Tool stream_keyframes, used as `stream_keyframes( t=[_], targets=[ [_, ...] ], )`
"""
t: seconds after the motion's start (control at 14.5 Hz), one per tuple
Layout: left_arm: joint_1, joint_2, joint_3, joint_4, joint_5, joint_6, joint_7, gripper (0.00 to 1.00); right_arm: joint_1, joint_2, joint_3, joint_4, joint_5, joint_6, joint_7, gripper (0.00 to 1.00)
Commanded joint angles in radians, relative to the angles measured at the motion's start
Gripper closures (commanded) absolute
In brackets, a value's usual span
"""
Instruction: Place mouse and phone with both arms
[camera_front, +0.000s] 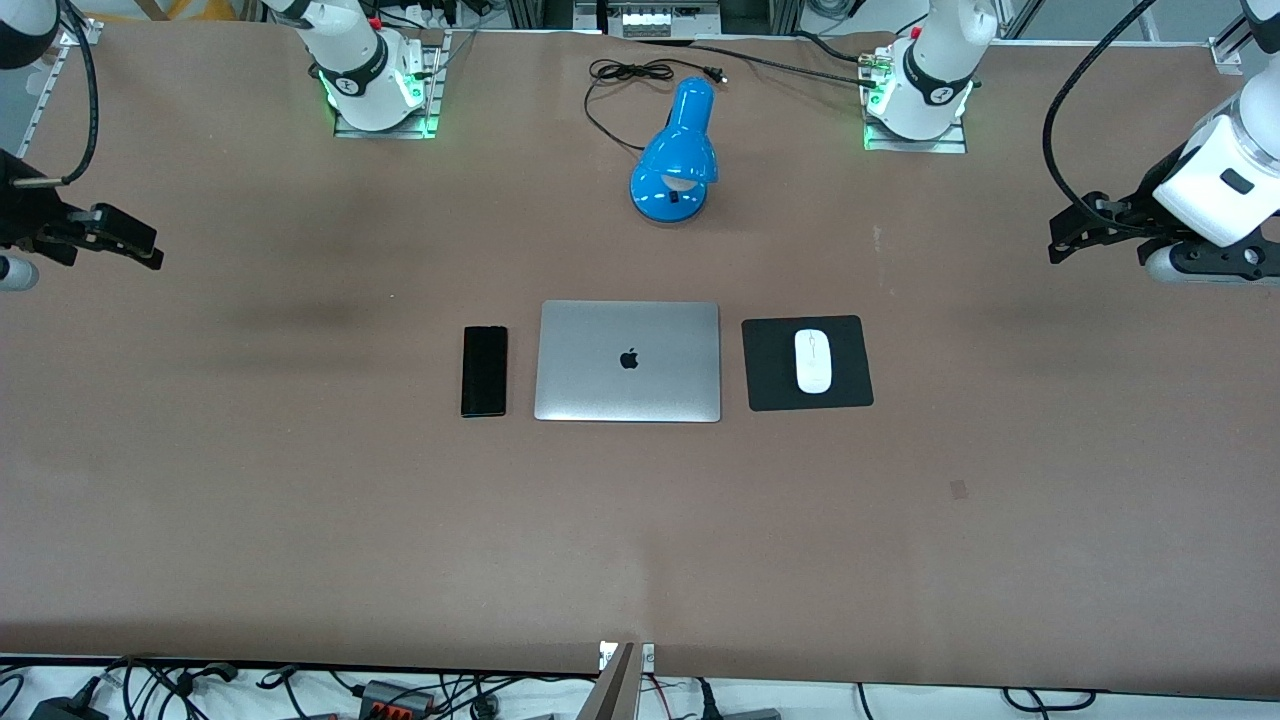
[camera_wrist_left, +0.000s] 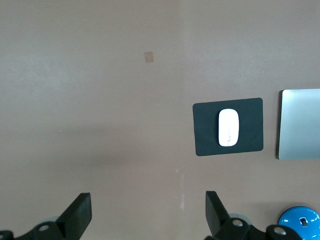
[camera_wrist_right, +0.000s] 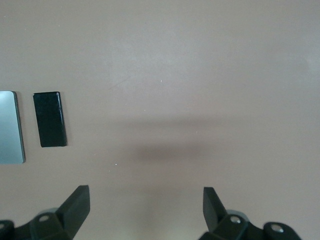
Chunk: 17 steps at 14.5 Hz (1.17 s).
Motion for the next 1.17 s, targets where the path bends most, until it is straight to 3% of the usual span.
stream_keyframes(
  t=[0.0,1.1],
  targets=[
    [0.010,0.010,-0.011,0.029,0.009,-0.026,0.004,0.00,-0.003,-0.037,0.002,-0.032,0.014,0.008,-0.011,0.00],
    [0.012,0.009,-0.023,0.029,0.009,-0.048,0.004,0.00,0.000,-0.055,0.006,-0.042,0.007,0.014,-0.034,0.00]
  ],
)
